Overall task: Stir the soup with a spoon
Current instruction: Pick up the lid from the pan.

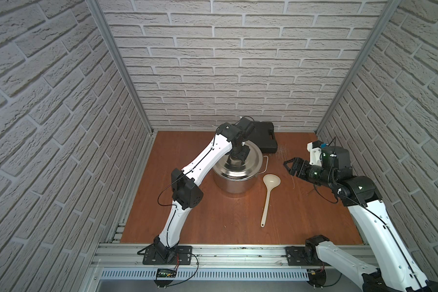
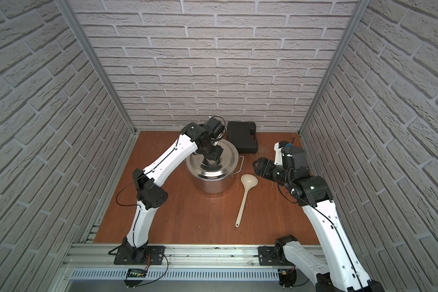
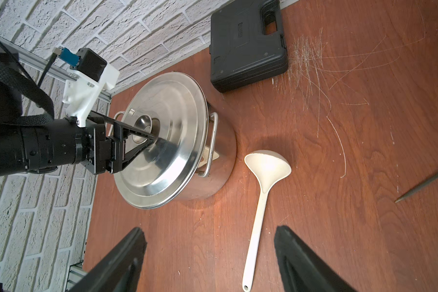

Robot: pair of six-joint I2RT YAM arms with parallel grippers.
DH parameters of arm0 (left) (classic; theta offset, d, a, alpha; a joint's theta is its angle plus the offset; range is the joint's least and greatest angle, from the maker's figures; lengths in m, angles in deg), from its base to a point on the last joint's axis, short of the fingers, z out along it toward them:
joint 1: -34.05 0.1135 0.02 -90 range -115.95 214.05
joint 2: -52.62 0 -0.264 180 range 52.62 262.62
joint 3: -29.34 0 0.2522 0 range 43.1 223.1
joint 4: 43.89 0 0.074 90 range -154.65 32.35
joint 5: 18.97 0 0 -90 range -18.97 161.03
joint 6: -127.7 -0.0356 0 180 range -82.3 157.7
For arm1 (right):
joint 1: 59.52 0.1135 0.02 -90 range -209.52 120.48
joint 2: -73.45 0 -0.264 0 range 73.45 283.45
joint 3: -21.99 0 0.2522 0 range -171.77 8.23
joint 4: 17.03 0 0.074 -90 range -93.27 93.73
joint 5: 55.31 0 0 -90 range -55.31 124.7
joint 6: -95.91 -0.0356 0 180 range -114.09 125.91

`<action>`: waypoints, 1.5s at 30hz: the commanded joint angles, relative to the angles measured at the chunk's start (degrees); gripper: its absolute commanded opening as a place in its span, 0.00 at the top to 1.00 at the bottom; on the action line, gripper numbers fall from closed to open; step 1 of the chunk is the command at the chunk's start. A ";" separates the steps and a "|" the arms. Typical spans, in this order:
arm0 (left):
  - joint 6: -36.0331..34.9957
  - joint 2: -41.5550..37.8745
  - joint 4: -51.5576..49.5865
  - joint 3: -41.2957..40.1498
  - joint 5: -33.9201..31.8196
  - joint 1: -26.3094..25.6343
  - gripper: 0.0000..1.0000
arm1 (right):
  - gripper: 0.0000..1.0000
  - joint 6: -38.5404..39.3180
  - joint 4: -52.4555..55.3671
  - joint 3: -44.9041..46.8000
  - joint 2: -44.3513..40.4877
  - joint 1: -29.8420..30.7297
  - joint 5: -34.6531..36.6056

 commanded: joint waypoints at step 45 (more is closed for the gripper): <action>-2.28 -10.17 6.21 2.49 -8.79 3.01 1.00 | 0.17 0.38 -2.83 0.00 0.23 0.25 1.55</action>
